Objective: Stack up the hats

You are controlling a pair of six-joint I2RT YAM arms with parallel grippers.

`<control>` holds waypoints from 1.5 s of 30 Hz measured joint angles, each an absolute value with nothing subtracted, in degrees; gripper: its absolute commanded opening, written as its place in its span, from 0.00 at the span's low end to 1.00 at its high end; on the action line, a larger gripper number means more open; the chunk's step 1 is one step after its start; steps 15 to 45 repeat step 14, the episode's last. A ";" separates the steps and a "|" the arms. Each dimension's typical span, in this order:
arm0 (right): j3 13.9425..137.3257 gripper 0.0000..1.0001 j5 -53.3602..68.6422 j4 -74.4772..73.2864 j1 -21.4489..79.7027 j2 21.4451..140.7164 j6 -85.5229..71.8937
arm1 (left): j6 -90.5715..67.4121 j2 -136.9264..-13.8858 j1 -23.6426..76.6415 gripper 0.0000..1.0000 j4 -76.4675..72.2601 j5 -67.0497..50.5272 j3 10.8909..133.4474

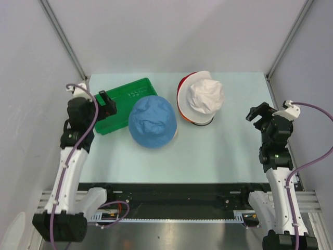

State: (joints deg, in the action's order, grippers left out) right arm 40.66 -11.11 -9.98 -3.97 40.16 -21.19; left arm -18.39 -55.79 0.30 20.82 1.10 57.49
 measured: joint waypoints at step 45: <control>36.32 0.92 -11.60 -10.09 -2.81 38.74 -19.38 | -14.87 -33.41 0.40 1.00 25.50 1.80 49.23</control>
